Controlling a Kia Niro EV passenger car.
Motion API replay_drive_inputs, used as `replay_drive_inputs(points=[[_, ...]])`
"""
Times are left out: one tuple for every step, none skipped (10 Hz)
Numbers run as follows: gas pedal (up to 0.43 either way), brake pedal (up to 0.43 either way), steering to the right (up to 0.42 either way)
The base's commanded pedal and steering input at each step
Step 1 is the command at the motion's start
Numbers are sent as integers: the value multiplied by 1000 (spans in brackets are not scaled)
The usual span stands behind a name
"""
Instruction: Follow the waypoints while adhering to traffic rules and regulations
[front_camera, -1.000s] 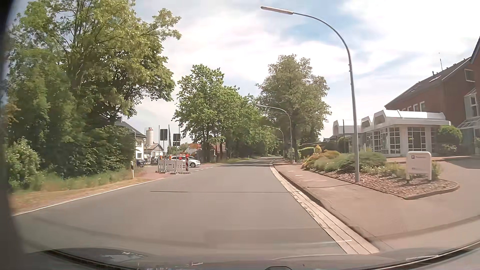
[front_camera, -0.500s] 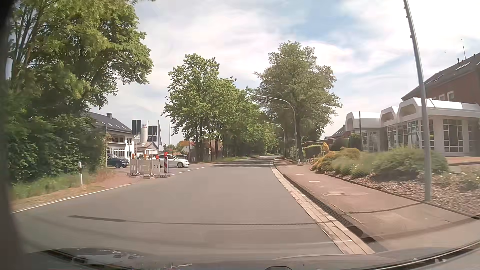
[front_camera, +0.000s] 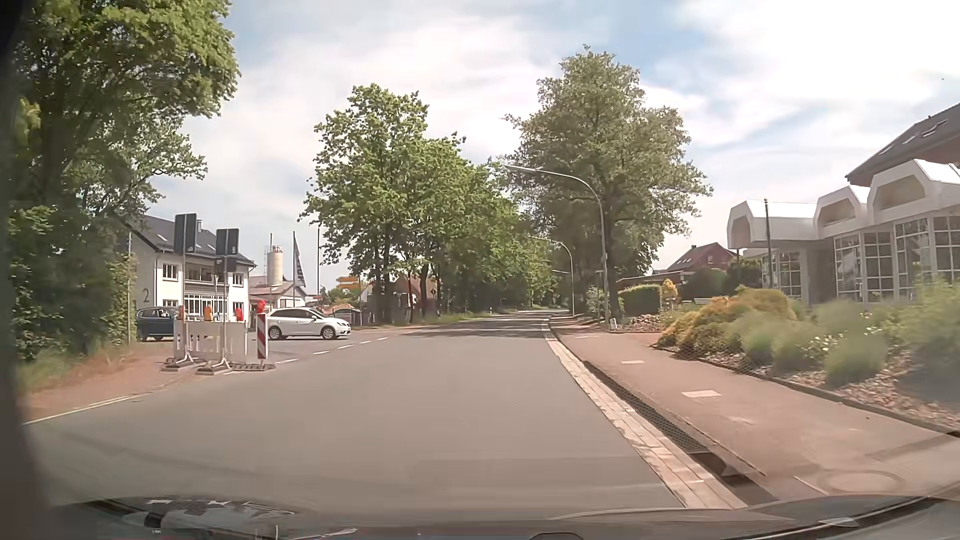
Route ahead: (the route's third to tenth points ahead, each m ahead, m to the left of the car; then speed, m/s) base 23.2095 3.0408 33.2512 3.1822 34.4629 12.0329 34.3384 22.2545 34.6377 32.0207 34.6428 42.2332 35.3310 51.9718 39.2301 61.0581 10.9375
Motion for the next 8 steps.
replay_drive_inputs(points=[[0, 0, 2], [0, 0, 2], [0, 30, 2], [0, 91, 3], [0, 140, 3], [0, 152, 3], [0, 183, 3], [0, 195, 3]])
